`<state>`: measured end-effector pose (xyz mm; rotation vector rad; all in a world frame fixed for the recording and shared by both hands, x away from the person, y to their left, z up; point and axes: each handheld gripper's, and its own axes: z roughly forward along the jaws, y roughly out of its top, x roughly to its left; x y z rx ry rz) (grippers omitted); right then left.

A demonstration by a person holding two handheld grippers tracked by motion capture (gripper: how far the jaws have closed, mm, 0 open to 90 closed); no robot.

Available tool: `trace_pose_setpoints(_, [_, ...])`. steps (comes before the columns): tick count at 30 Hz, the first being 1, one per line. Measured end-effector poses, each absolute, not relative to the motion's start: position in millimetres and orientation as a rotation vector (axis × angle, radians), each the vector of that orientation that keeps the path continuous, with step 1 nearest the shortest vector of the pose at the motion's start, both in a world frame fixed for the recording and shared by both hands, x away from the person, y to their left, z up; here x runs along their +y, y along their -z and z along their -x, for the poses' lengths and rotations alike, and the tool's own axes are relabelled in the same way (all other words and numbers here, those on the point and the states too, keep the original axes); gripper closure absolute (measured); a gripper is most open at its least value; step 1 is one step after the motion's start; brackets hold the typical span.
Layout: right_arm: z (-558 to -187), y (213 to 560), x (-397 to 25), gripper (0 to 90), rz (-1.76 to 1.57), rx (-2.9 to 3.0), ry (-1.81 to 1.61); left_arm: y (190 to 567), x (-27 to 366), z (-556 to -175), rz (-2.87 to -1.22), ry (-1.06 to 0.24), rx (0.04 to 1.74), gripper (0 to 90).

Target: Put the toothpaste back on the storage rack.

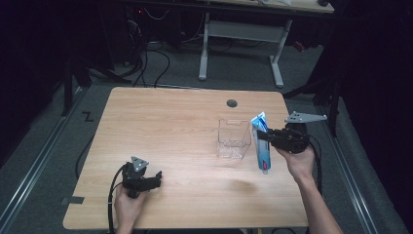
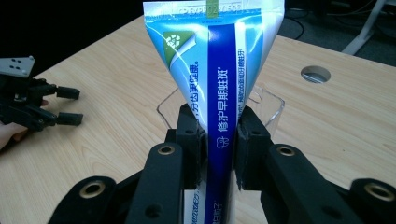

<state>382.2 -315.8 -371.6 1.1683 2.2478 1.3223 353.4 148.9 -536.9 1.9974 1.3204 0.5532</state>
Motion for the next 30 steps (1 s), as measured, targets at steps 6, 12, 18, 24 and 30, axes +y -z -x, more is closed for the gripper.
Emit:
trace_pose_setpoints(6, [-383.1, 367.9, -308.4, 74.8, -1.145, 2.243, -1.34, 536.9, 148.9, -353.4, -1.998, -0.553, 1.32, 15.6])
trace_pose_setpoints(12, [-384.0, 362.1, -303.9, 74.8, -1.123, 2.232, -1.372, 536.9, 148.9, -353.5, -1.998, -0.553, 1.32, 15.6])
trace_pose_setpoints(18, [-386.9, 358.2, -299.7, 74.8, -1.117, 2.241, -1.382, 536.9, 148.9, -353.5, -1.998, -0.553, 1.32, 15.6])
trace_pose_setpoints(24, [-389.7, 355.1, -295.7, 74.8, -1.108, 2.244, -1.39, 537.0, 148.8, -353.5, -1.996, -0.554, 1.32, 15.6])
trace_pose_setpoints(30, [-392.6, 349.6, -289.9, 74.8, -1.091, 2.243, -1.394, 537.0, 148.8, -353.5, -1.996, -0.553, 1.32, 15.6])
